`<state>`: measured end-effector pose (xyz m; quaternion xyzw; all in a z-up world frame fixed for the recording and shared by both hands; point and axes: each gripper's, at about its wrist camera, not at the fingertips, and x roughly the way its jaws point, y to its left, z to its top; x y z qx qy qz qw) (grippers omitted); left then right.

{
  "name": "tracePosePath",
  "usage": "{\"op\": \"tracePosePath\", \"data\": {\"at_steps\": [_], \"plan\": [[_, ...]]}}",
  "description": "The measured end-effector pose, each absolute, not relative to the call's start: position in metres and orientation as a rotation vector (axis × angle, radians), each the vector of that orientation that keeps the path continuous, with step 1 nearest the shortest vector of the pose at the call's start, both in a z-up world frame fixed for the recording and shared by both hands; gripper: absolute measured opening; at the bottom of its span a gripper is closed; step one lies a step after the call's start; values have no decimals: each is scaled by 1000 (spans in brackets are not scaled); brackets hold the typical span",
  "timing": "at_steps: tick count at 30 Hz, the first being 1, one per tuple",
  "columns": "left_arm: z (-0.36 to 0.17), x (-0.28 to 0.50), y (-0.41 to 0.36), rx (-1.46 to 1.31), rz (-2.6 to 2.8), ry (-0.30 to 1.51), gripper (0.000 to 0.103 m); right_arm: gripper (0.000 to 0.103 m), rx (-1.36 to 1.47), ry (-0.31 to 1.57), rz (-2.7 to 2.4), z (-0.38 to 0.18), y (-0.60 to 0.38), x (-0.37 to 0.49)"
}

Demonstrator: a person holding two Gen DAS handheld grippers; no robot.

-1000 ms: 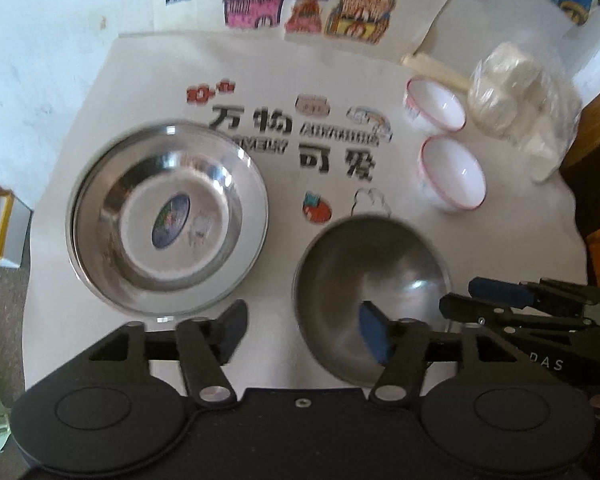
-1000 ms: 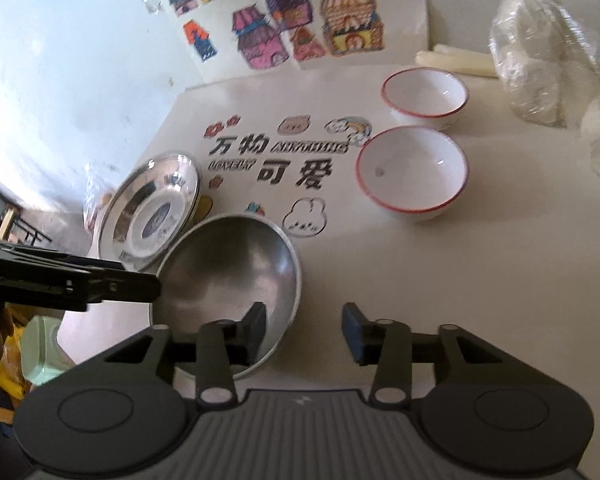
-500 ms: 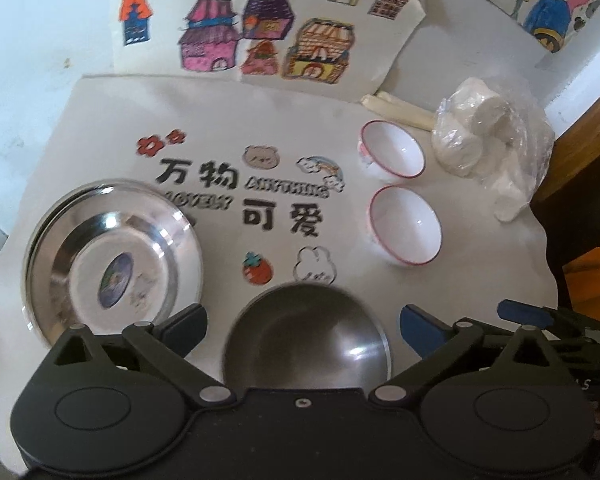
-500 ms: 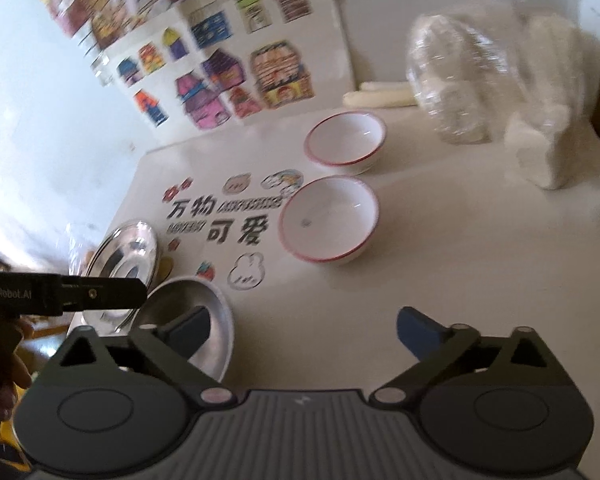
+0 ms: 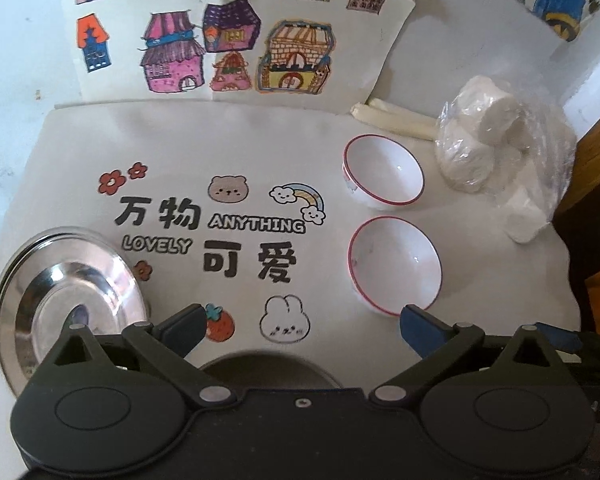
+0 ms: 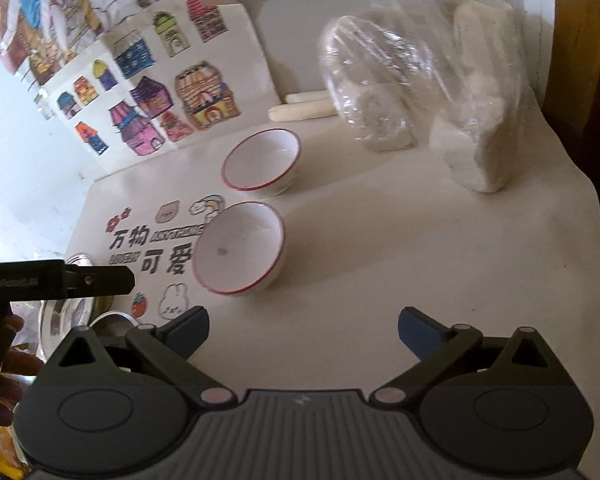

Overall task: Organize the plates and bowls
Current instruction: 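Lower the steel bowl onto the table and open both grippers, then reach both grippers to a red-rimmed white bowl and grasp its rim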

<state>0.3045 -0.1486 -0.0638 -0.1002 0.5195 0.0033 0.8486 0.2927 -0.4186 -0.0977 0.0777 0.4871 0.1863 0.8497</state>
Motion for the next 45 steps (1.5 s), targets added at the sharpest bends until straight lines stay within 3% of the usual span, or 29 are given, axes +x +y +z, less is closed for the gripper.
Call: {"op": "tracePosePath", "data": {"at_steps": [13,26,39,43,45], "plan": [[-94,368,-177,-87,14,1159,102,103,136,1038,408,-115,-417,330],[-109,381,-179,2,39,1210,102,102,98,1058,442,-131,-403,360],[-112,381,-180,28,55,1244,101,81,72,1058,483,-136,-393,371],[-110,381,-181,12,53,1240,94,68,74,1064,495,-137,-389,374],[-109,381,-181,-6,37,1238,85,62,71,1067,503,-137,-386,374]]}}
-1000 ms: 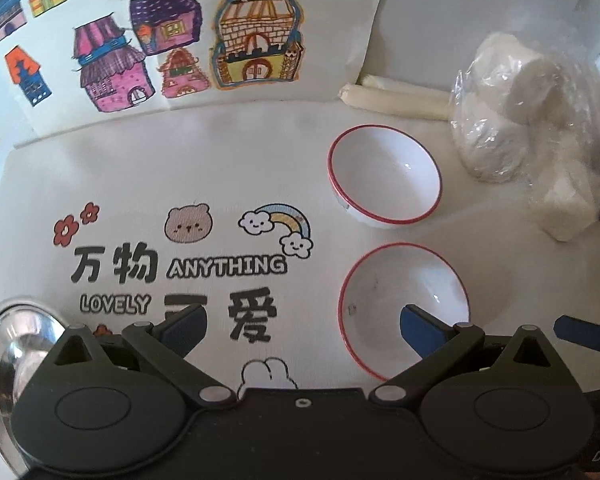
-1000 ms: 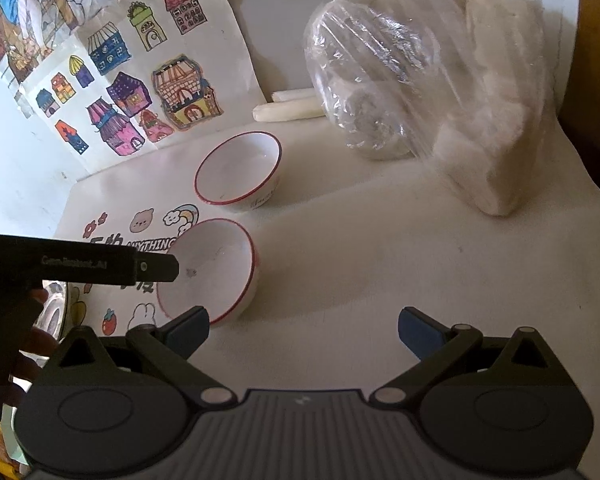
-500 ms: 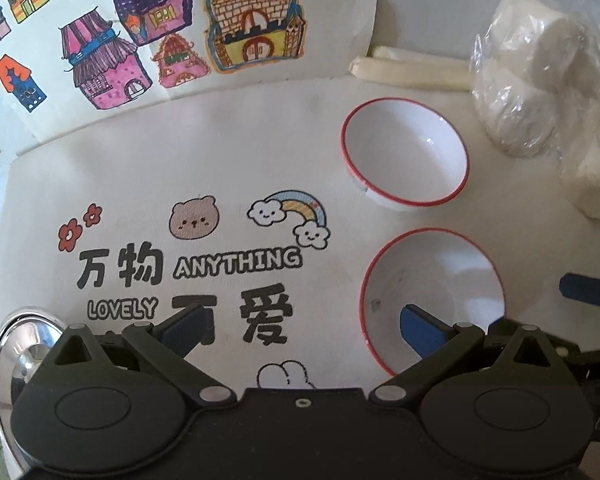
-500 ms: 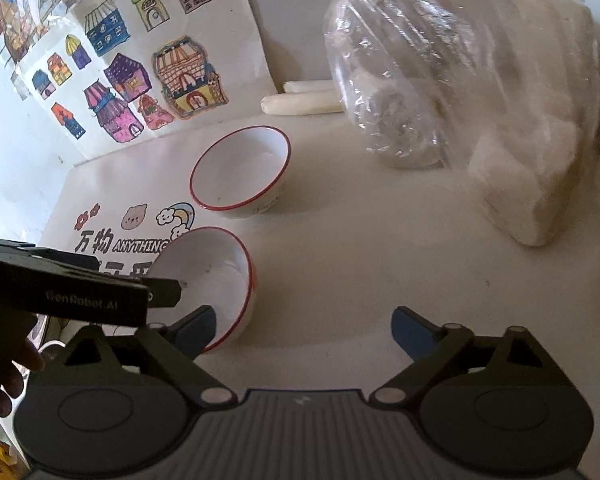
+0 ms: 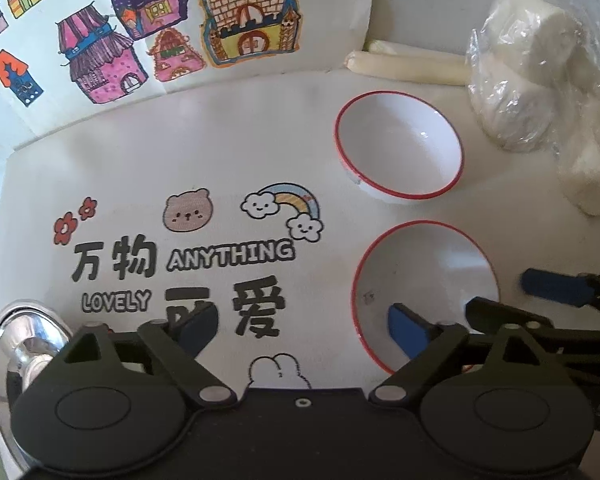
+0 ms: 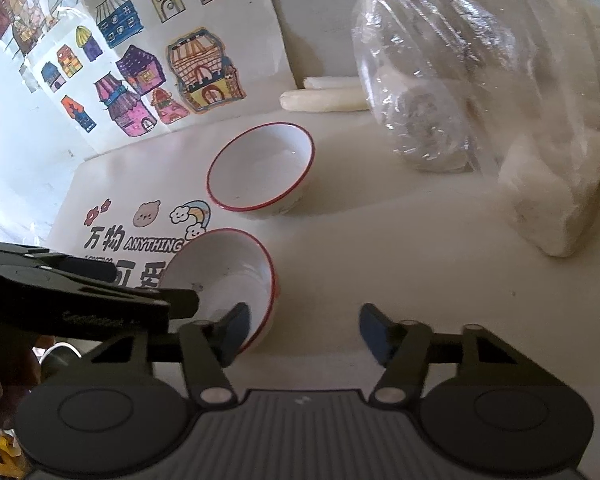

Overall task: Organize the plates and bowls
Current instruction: 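Reach both grippers to a red-rimmed white bowl and grasp its rim, then lift the white bowl with both grippers and carry it over the steel bowl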

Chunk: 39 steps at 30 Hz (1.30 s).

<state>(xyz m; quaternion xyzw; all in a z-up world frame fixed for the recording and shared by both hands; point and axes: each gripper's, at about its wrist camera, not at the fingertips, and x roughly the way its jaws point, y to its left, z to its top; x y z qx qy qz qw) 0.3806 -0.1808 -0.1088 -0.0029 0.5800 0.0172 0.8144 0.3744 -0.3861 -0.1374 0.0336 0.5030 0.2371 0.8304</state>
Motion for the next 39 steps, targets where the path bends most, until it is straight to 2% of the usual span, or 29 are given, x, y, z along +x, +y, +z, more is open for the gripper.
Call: {"op": "tracePosePath", "data": {"at_steps": [5,7,9,14,17,19,39], "plan": [[-108,380,-180,-77,-15,1234,68,50,73,1068,519,-137,-383,374],[-109,380,-179,-99,-27,1236,56,46,78,1068,527,-137,-383,374],[-109,380,-179,-124,-42,1235,49,42,80,1068,534,-137,-382,373],[-112,378,-180,-171,-80,1239,41,30,81,1083,546,-137,-375,375],[-115,376,-181,-190,-89,1250,32,23,93,1092,550,-137,-373,375],[-116,375,-180,-205,-92,1253,16,17,101,1093,552,-137,-372,375],[-89,343,-174,-195,-163,1184,13,15,107,1044,524,-112,-371,336]]}}
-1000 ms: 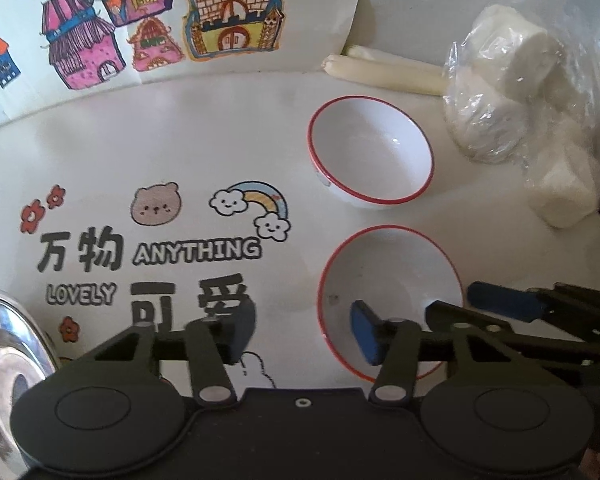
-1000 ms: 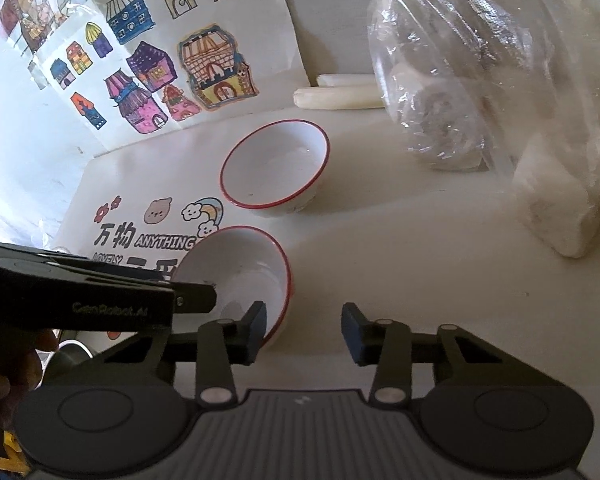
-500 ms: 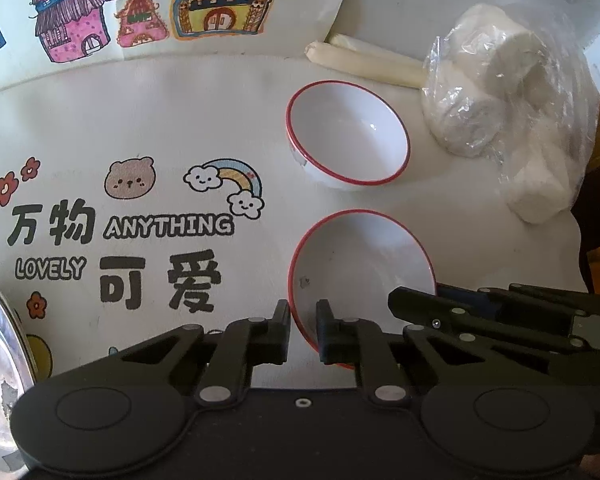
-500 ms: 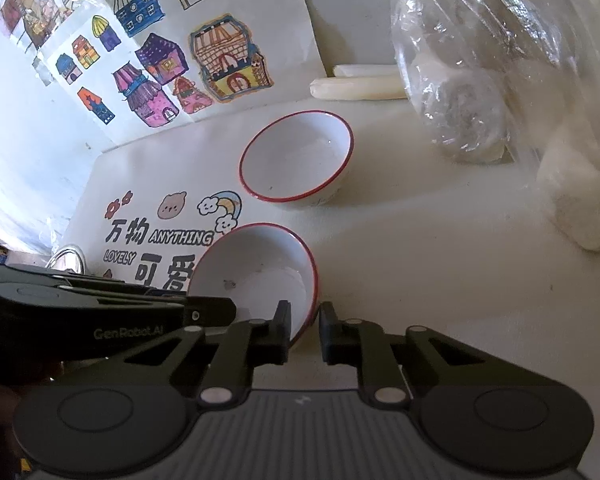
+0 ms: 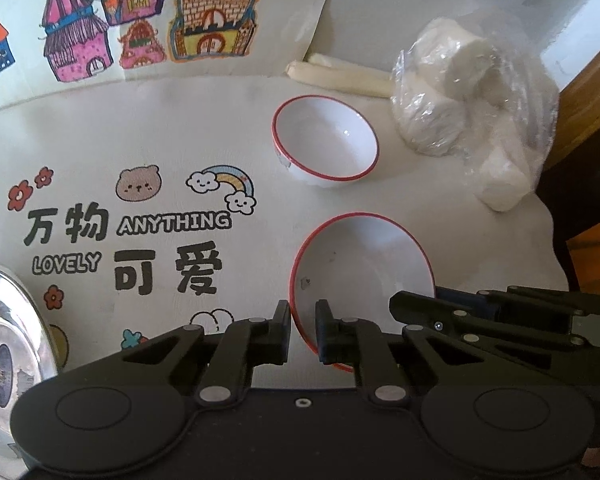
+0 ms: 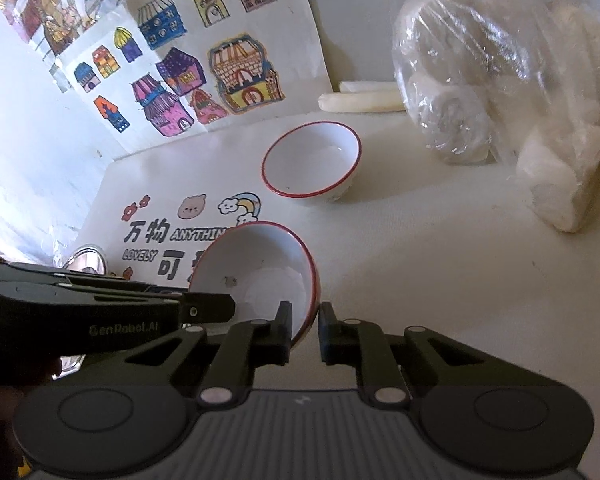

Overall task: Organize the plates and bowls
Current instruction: 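Lift the white bowl with both grippers and carry it over the steel bowl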

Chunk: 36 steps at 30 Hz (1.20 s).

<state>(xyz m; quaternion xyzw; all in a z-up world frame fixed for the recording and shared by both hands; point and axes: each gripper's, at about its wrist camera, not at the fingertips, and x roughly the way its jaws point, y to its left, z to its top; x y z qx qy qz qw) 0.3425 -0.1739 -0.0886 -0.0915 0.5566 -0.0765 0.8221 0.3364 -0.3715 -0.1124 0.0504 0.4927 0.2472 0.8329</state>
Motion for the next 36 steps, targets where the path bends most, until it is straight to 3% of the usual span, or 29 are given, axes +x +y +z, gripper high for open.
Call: {"op": "tracePosePath", "data": {"at_steps": [17,36], "plan": [[-49,297,-130,-227,-181,1096,13,15,85,960,532,-73,-331,278],[-53,248,-84,-253,-133,1124,13,15,51,994,602,-75,-288,234]]}}
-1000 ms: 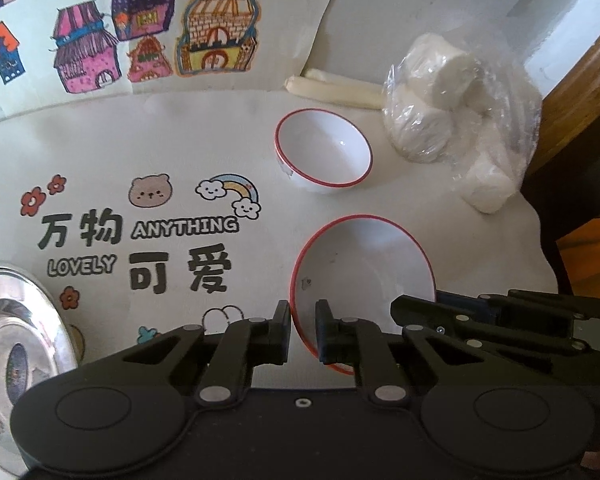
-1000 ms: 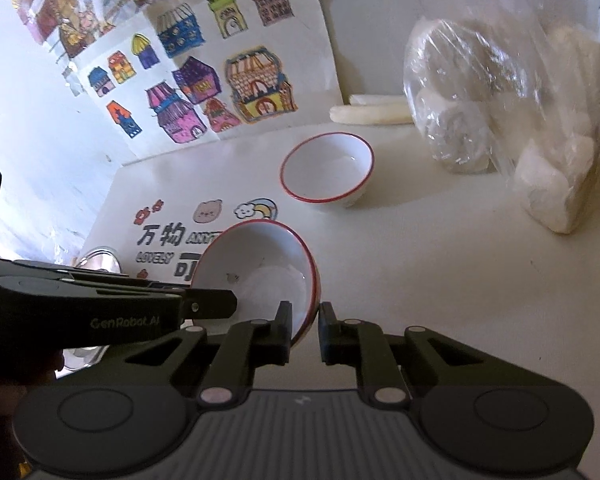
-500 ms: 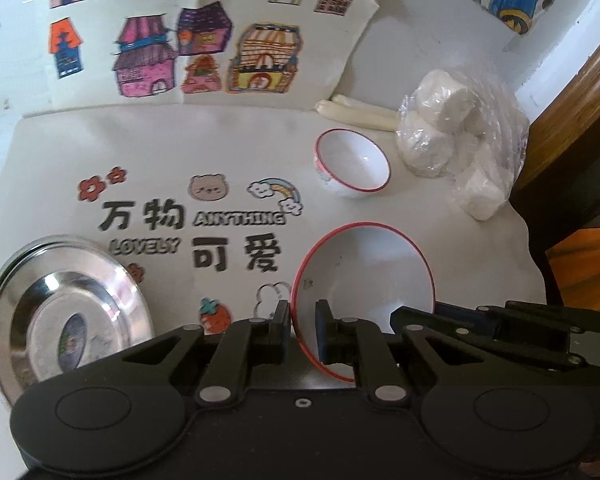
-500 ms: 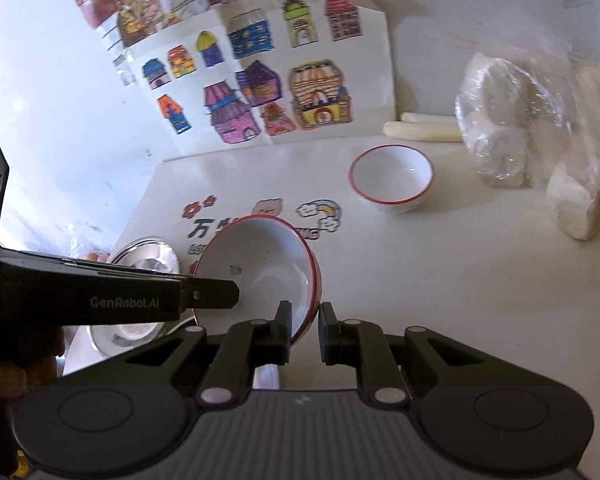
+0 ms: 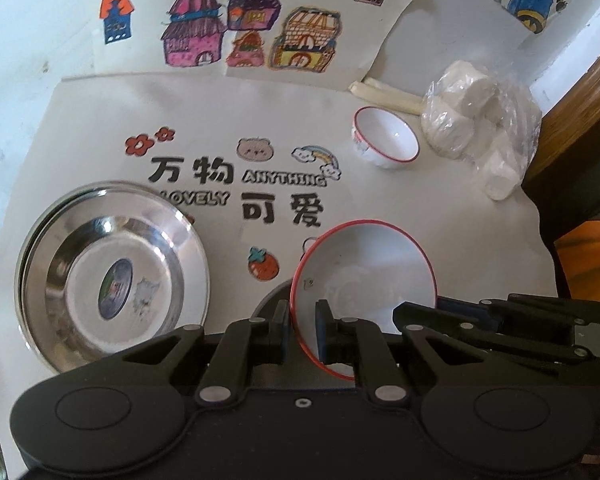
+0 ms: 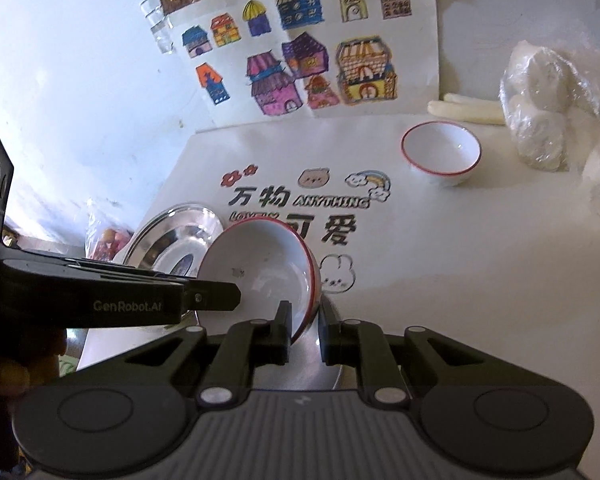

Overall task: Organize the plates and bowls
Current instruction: 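Lift the white bowl with both grippers and carry it over the steel bowl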

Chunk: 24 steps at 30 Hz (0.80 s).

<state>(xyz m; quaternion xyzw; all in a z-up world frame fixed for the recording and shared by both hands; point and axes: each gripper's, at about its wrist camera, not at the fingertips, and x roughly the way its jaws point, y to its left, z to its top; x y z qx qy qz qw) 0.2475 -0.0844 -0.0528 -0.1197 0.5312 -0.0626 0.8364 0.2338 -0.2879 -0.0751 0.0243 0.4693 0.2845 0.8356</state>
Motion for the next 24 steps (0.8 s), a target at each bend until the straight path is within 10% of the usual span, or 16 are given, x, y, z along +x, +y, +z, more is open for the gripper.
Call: {"op": "tracePosePath", "data": {"at_steps": [24], "plan": [[-70,237,-84,-250,-87,1195,13,15,36,1071,633,-88,-280,228]]}}
